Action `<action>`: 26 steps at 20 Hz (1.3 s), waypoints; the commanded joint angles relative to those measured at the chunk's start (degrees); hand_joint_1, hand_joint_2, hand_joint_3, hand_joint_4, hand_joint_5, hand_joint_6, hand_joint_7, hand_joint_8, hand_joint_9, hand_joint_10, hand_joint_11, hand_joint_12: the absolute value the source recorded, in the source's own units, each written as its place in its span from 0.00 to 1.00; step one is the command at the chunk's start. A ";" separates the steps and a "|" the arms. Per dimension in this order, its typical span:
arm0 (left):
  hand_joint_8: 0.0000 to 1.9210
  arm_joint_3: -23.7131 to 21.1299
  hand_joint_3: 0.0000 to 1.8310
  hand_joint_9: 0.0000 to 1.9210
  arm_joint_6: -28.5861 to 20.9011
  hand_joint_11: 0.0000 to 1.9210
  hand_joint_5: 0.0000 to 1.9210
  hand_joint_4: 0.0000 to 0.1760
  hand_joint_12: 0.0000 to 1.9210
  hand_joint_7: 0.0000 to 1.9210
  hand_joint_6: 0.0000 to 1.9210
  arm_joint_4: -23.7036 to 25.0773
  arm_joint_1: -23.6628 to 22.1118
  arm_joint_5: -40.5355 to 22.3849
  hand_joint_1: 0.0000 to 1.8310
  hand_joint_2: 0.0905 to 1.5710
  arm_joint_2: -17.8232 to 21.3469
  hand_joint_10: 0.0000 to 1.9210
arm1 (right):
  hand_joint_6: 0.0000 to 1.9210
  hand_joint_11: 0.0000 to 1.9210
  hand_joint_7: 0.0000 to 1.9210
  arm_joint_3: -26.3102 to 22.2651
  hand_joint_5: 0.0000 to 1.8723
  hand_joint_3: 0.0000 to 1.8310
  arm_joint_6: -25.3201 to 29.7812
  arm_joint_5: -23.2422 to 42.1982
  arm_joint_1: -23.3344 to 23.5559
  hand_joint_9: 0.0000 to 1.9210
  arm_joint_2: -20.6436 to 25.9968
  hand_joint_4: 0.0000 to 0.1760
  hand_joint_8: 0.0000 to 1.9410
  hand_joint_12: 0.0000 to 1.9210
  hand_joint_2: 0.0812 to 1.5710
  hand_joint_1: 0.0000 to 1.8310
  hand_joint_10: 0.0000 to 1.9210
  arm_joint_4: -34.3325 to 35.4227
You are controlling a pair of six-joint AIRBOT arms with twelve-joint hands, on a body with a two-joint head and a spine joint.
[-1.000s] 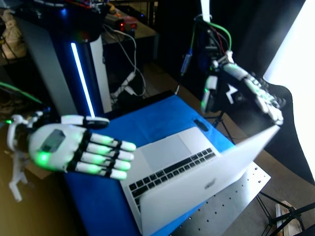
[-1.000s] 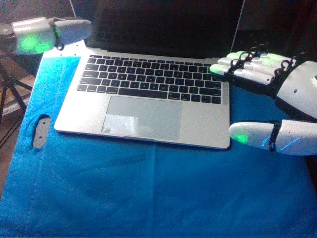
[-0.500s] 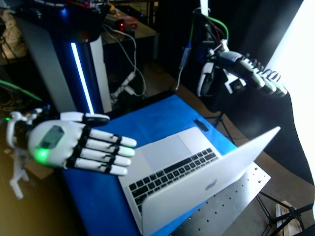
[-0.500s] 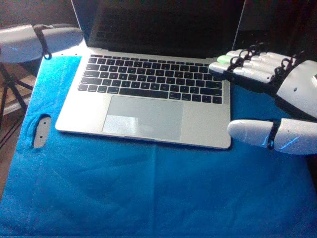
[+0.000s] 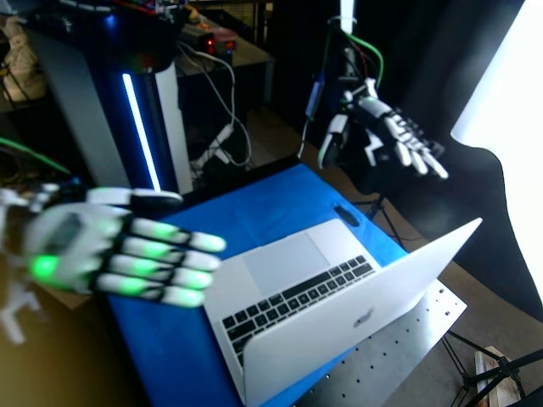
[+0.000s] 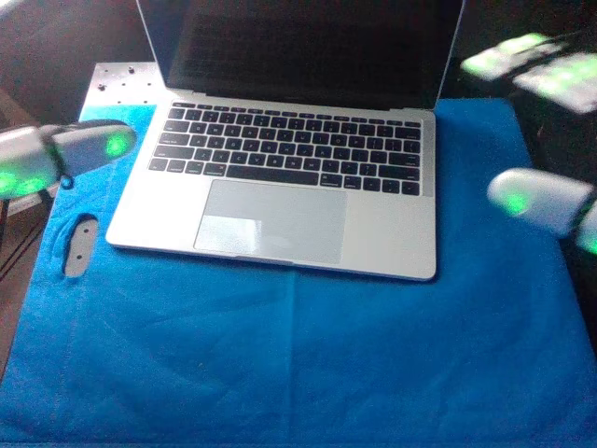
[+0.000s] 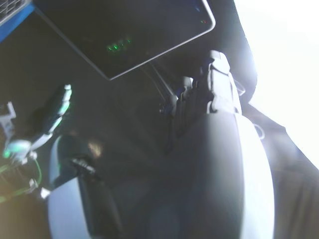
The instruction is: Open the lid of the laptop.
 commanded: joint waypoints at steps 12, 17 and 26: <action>0.00 -4.43 0.00 0.10 -7.96 0.00 0.06 0.25 0.24 0.10 0.00 -6.10 11.88 -21.95 0.24 0.67 0.23 0.00 | 0.01 0.12 0.11 -5.20 0.09 0.00 -0.63 25.31 -5.32 0.11 3.63 0.34 0.00 0.04 0.74 0.29 0.00 8.61; 0.00 -4.58 0.00 0.07 -7.97 0.00 0.04 0.29 0.17 0.07 0.00 -5.99 12.00 -21.95 0.18 0.71 0.00 0.00 | 0.00 0.13 0.11 -5.27 0.10 0.00 -0.63 25.31 -5.38 0.12 3.77 0.26 0.00 0.03 0.74 0.23 0.00 8.56; 0.00 -4.68 0.00 0.03 -7.93 0.00 0.00 0.19 0.00 0.05 0.00 -6.26 12.05 -21.95 0.10 0.79 -0.01 0.00 | 0.00 0.06 0.08 -5.22 0.05 0.00 -0.63 25.31 -5.38 0.06 3.65 0.19 0.00 0.00 0.79 0.16 0.00 8.77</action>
